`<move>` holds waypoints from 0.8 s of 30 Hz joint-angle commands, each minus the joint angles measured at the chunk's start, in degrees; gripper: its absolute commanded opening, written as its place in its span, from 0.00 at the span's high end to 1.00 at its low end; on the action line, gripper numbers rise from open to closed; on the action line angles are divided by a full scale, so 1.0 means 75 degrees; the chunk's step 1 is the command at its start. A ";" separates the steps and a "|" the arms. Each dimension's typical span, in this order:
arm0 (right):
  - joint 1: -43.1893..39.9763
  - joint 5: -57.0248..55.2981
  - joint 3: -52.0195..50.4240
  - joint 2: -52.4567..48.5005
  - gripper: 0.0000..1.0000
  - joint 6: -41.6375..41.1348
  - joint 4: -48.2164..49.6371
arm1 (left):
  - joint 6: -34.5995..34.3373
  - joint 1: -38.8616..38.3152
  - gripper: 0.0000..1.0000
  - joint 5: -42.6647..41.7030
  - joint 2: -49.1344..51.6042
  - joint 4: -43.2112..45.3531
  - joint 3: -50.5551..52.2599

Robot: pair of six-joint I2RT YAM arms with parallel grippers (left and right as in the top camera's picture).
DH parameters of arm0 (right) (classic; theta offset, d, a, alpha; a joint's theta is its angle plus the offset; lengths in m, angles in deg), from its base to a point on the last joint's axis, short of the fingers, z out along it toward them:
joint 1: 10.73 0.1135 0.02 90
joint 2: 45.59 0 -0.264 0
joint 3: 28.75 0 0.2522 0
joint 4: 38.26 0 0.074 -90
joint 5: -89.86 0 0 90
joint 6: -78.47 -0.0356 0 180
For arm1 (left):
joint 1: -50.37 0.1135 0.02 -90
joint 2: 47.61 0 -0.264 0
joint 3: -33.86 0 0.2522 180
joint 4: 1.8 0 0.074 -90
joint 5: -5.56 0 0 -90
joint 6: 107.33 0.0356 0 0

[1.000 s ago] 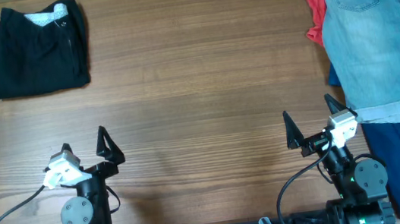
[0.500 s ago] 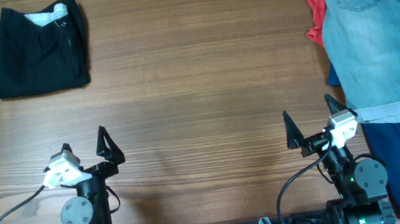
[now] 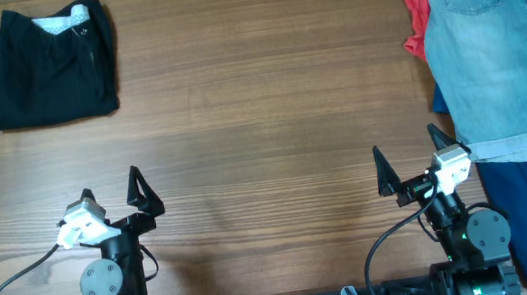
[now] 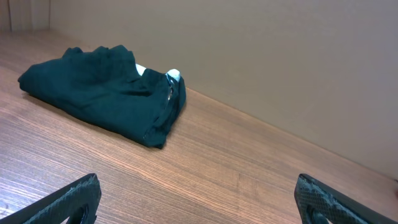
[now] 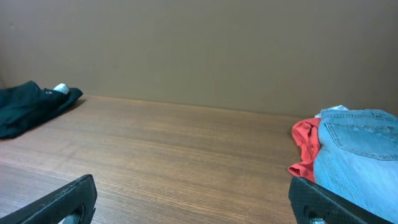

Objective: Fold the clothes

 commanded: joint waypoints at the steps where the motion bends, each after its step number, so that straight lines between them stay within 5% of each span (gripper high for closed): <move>1: 0.0032 -0.0102 -0.0009 0.0076 0.00 -0.0032 0.0023 | 0.0119 -0.0041 0.00 0.0079 -0.0052 -0.0015 0.0015; 20: 0.0032 -0.0102 -0.0009 0.0076 0.00 -0.0035 0.0020 | 0.0119 -0.0041 0.00 0.0076 -0.0052 -0.0017 0.0015; 24: 0.0032 -0.0507 -0.0006 0.0052 0.00 0.0676 -0.0023 | 0.0119 -0.0041 0.00 0.0076 -0.0052 -0.0017 0.0015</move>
